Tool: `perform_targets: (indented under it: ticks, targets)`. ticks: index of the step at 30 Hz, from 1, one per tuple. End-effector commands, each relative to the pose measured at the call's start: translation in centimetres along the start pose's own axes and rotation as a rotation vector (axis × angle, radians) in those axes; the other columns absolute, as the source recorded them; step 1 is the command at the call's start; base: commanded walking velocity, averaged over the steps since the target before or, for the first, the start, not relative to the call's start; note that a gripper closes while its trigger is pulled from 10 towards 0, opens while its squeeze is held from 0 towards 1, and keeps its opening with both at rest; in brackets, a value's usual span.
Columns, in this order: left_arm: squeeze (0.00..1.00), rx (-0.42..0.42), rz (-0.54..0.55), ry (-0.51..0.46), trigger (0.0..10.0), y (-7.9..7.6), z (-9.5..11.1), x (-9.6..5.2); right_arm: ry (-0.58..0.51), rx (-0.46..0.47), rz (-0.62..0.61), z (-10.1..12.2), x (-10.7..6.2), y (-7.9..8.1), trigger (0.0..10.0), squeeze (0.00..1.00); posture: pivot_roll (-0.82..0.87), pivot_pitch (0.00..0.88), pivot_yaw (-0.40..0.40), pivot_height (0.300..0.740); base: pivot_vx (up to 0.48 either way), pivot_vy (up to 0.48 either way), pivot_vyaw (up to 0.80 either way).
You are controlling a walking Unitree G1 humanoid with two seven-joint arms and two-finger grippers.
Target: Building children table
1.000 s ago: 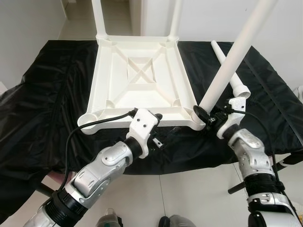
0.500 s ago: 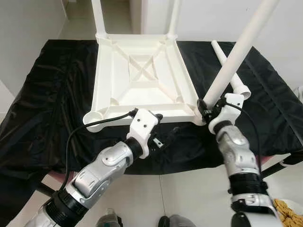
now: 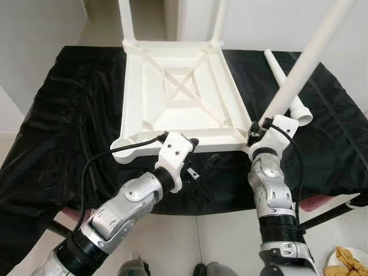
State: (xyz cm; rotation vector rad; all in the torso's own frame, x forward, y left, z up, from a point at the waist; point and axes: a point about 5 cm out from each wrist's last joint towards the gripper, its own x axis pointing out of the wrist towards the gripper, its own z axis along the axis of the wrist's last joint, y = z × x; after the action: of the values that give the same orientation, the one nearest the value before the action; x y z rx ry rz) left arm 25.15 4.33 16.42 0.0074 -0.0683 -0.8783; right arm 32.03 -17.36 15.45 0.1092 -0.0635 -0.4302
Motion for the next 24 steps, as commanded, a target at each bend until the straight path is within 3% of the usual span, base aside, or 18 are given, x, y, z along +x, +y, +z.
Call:
perform_targets:
  ticks: [1,12,13,24]
  targets:
    - [0.0,-0.002,-0.239,0.007,10.0,-1.33,-0.17,-0.17,0.053,-0.026,-0.116,-1.21,-0.17,-2.06,10.0,0.0,0.02,0.049,-0.038,0.74,0.0,0.0,0.0]
    - [0.0,0.001,-0.241,0.006,10.0,-1.26,-0.14,-0.08,0.061,-0.045,-0.14,-1.3,-0.57,-1.98,10.0,0.02,0.02,0.049,-0.036,0.74,0.0,0.0,0.0]
    - [0.0,0.002,-0.241,0.006,10.0,-1.27,-0.14,-0.08,0.055,-0.041,-0.13,-1.24,-0.62,-1.95,10.0,1.0,0.02,0.051,-0.035,0.74,0.0,0.0,0.0]
    - [0.0,0.006,-0.235,0.007,10.0,-1.2,-0.08,-0.13,0.021,-0.039,-0.002,-0.99,-0.51,-1.87,10.0,1.0,0.02,0.063,-0.038,0.74,0.0,0.0,0.0]
